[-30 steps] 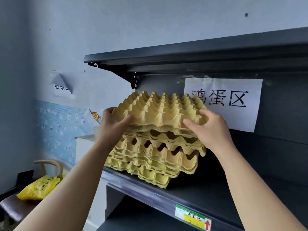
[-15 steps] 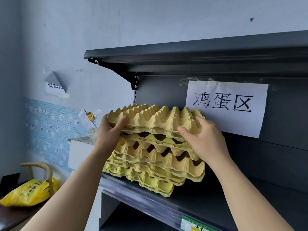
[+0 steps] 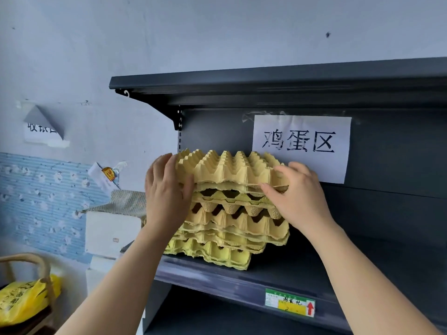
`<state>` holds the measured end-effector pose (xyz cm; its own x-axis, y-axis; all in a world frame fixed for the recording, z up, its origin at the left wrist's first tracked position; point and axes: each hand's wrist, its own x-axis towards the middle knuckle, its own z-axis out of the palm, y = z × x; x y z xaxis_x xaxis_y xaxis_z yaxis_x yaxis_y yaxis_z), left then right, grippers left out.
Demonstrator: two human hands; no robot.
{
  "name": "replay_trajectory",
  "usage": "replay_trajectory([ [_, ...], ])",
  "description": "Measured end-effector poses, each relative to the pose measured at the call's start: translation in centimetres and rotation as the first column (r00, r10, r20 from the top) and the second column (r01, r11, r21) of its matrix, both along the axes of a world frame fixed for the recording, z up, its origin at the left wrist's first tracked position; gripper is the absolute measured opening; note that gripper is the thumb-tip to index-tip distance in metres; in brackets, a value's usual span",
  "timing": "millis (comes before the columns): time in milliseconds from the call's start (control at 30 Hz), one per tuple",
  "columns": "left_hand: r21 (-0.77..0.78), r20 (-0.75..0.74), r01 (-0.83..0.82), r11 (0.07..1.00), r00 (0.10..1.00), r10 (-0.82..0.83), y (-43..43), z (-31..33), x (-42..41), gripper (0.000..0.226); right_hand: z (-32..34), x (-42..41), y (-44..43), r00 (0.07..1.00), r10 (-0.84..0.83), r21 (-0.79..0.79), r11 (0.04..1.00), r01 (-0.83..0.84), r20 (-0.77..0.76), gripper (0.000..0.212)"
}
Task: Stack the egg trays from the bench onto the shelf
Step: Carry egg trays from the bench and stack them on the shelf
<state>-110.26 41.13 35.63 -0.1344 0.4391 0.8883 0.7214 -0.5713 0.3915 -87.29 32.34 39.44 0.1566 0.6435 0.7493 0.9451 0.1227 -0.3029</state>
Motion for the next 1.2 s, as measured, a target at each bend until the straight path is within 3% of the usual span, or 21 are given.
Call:
replay_trajectory([
  [133,0.030,-0.144,0.113,0.993,0.984,-0.108,-2.9,-0.7,0.9,0.049,-0.7,-0.9,-3.4,1.000,0.002,0.029,1.000,-0.001,-0.017,0.051],
  [300,-0.004,-0.221,0.289,0.957,0.933,-0.283,-7.5,-3.8,3.7,0.046,-3.9,-0.8,-9.4,0.998,-0.031,0.017,0.999,0.031,-0.046,0.041],
  [533,-0.144,-0.306,0.531,0.835,0.779,-0.548,-14.2,-10.4,11.7,0.044,-11.5,3.8,-18.7,0.961,-0.266,-0.105,0.961,0.257,-0.078,0.037],
  [800,-0.317,-0.334,0.683,0.658,0.569,-0.752,-22.8,-17.3,24.6,0.042,-18.7,13.6,-30.2,0.848,-0.522,-0.241,0.838,0.490,-0.093,0.037],
  [1200,-0.529,-0.249,0.738,0.419,0.337,-0.908,-37.8,-24.6,48.3,0.046,-26.1,33.9,-47.3,0.685,-0.724,-0.443,0.639,0.628,-0.073,0.034],
])
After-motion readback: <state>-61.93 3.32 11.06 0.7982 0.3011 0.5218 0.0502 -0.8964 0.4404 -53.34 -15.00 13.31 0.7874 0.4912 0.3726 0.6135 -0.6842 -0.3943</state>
